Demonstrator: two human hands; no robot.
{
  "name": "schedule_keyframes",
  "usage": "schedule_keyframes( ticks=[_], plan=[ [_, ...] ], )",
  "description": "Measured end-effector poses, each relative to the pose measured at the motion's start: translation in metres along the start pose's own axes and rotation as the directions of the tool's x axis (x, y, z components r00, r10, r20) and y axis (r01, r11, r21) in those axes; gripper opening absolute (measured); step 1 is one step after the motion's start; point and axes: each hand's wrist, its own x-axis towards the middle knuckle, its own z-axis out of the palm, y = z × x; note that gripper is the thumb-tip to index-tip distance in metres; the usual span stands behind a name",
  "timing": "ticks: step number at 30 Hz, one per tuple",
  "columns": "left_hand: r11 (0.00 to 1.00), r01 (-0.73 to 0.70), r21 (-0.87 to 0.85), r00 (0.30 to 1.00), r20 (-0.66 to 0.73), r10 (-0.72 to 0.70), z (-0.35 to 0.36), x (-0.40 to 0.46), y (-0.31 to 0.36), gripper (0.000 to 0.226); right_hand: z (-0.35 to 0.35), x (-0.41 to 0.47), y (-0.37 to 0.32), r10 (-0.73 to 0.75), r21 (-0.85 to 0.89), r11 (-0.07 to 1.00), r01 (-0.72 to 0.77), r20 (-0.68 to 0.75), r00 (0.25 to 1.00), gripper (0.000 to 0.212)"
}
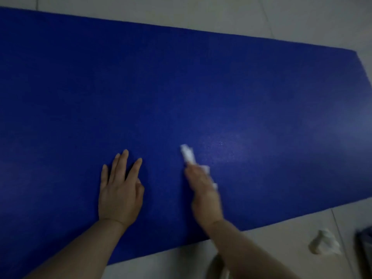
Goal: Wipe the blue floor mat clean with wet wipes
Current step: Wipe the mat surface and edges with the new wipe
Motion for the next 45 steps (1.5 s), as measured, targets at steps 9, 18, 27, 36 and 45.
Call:
schedule_keyframes(
  ticks=[9, 18, 27, 36, 45],
  plan=[
    [1.0, -0.017, -0.017, 1.0, -0.001, 0.017, -0.003, 0.007, -0.001, 0.056, 0.025, -0.03, -0.044, 0.146, 0.407, 0.902, -0.142, 0.021, 0.989, 0.05],
    [1.0, -0.017, -0.015, 1.0, -0.011, 0.017, -0.002, 0.007, -0.003, 0.056, -0.003, -0.043, 0.029, 0.673, 0.555, 0.645, -0.526, -0.086, 0.735, 0.086],
    [0.999, -0.024, -0.022, 0.999, -0.023, 0.023, 0.001, 0.006, -0.004, 0.056, 0.033, -0.075, -0.077, -0.08, 0.413, 0.902, 0.129, -0.133, 0.988, 0.077],
    [0.994, -0.004, -0.108, 1.0, -0.029, 0.001, -0.003, 0.001, -0.002, 0.049, 0.016, -0.048, -0.017, 0.532, 0.425, 0.766, -0.483, 0.003, 0.847, 0.075],
    [0.987, 0.019, -0.161, 1.0, 0.019, -0.016, -0.007, -0.007, -0.009, 0.051, 0.027, -0.068, -0.071, -0.228, 0.303, 0.931, 0.204, 0.046, 0.972, 0.053]
  ],
)
